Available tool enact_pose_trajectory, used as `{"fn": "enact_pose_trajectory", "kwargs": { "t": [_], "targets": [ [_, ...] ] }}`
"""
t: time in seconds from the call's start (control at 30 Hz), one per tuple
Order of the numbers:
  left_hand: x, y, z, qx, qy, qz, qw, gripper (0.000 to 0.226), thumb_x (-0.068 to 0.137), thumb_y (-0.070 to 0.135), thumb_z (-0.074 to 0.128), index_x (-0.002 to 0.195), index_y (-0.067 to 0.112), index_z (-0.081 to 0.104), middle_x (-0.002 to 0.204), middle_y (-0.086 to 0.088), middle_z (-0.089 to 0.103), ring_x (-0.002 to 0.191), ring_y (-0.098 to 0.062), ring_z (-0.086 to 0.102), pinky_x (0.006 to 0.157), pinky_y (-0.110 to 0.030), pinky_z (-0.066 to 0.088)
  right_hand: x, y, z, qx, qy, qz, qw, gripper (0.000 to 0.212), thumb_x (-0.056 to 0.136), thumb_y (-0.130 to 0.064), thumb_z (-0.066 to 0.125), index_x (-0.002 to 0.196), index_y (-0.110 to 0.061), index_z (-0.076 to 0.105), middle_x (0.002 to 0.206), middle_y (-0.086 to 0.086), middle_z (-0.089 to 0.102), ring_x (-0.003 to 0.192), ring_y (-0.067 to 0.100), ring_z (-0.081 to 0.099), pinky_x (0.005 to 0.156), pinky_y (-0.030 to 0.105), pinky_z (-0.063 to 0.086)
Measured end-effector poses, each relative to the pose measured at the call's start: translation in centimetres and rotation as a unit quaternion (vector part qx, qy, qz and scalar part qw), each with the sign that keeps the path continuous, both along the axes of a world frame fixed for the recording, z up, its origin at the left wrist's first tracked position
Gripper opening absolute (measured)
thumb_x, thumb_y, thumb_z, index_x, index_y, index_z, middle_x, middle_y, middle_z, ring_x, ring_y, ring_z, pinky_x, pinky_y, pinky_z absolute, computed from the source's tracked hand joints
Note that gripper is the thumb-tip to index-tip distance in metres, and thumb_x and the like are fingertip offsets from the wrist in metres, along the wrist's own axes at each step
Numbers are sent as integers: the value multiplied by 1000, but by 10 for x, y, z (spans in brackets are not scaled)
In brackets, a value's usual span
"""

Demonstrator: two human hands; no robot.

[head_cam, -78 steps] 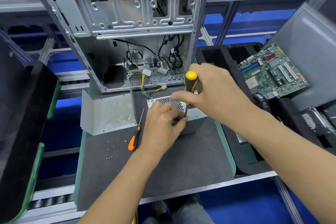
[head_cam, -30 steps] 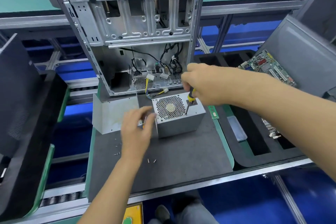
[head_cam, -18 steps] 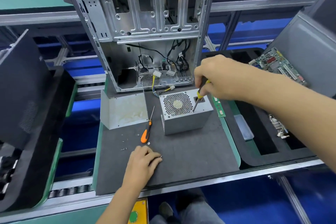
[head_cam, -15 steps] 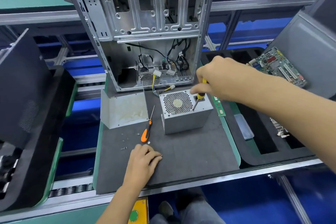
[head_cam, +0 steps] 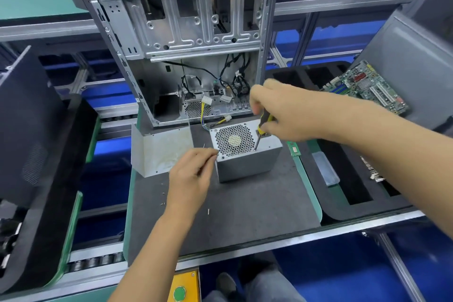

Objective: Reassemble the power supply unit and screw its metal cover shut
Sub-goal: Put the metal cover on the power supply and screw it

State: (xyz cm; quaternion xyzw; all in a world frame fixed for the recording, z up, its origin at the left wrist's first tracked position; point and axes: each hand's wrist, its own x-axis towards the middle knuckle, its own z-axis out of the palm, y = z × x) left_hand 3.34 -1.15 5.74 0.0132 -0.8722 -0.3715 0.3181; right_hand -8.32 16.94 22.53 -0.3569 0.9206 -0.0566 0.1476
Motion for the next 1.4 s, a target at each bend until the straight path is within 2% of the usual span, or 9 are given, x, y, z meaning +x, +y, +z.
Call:
{"fn": "enact_pose_trajectory", "kwargs": {
  "t": [0.2, 0.4, 0.6, 0.7, 0.87, 0.93, 1.07, 1.27, 1.4],
  "targets": [
    [-11, 10, 4, -35, -51, -20, 998, 18, 79, -9, 74, 92, 4, 73, 83, -3, 69, 74, -22, 61, 68, -40, 53, -4, 2, -7, -33, 25, -44, 998, 22, 90, -19, 68, 86, -26, 47, 81, -12, 49, 73, 7, 48, 68, 40, 52],
    [-16, 5, 4, -79, -55, -46, 994, 14, 77, -8, 78, 85, 3, 75, 78, -6, 69, 72, -29, 62, 71, -30, 46, -2, 4, -5, -39, -5, 20, 999, 17, 92, -13, 60, 95, -23, 48, 98, -5, 44, 90, 21, 52, 74, 35, 42],
    [-19, 2, 1, -100, -51, -58, 992, 15, 76, -9, 79, 86, 2, 76, 81, -6, 69, 73, -29, 63, 71, -33, 48, 1, -2, 3, 52, 97, -22, 994, 47, 89, -64, 53, 91, -18, 43, 76, 0, 39, 74, 26, 42, 55, 34, 32],
    [-21, 2, -1, -122, -44, -63, 990, 16, 76, -10, 78, 86, 2, 76, 81, -7, 69, 70, -29, 61, 67, -36, 50, 3, -1, 4, 32, 53, -5, 998, 36, 94, -53, 55, 97, -19, 41, 92, 3, 51, 82, 27, 53, 71, 42, 50],
    [-17, 4, -5, -121, -38, -62, 990, 14, 79, -6, 78, 91, 0, 77, 84, -10, 68, 75, -33, 61, 70, -41, 52, 3, 1, 7, 0, -14, 16, 1000, 14, 89, -15, 55, 97, -25, 50, 98, -6, 50, 94, 18, 52, 81, 36, 49],
    [-16, 5, -5, -121, -34, -61, 990, 15, 79, -7, 77, 93, -1, 77, 84, -12, 67, 75, -34, 62, 70, -43, 53, -1, 1, 6, 12, 2, -2, 1000, 5, 93, -21, 60, 91, -22, 56, 92, -4, 53, 88, 23, 56, 75, 38, 52],
    [-14, 7, -4, -105, -38, -53, 992, 15, 81, -7, 76, 95, -1, 77, 86, -12, 67, 78, -33, 63, 69, -42, 54, -2, -1, 4, 86, 115, -20, 989, 42, 92, -59, 54, 92, -16, 53, 75, 0, 37, 65, 23, 41, 55, 34, 34],
    [-13, 6, -6, -97, -34, -45, 994, 33, 81, -4, 77, 113, 0, 72, 92, -10, 66, 84, -30, 61, 81, -40, 51, -3, 2, 0, 45, 30, 18, 998, 10, 94, -22, 62, 95, -27, 54, 98, -6, 47, 91, 21, 54, 74, 35, 44],
    [8, -1, -25, -12, -18, 23, 1000, 25, 88, 13, 73, 113, 11, 71, 96, 3, 63, 86, -12, 56, 86, -22, 45, 3, -1, -1, 63, 124, 22, 990, 33, 91, -53, 61, 84, -24, 48, 70, -7, 38, 67, 23, 44, 57, 32, 35]
  ]
}}
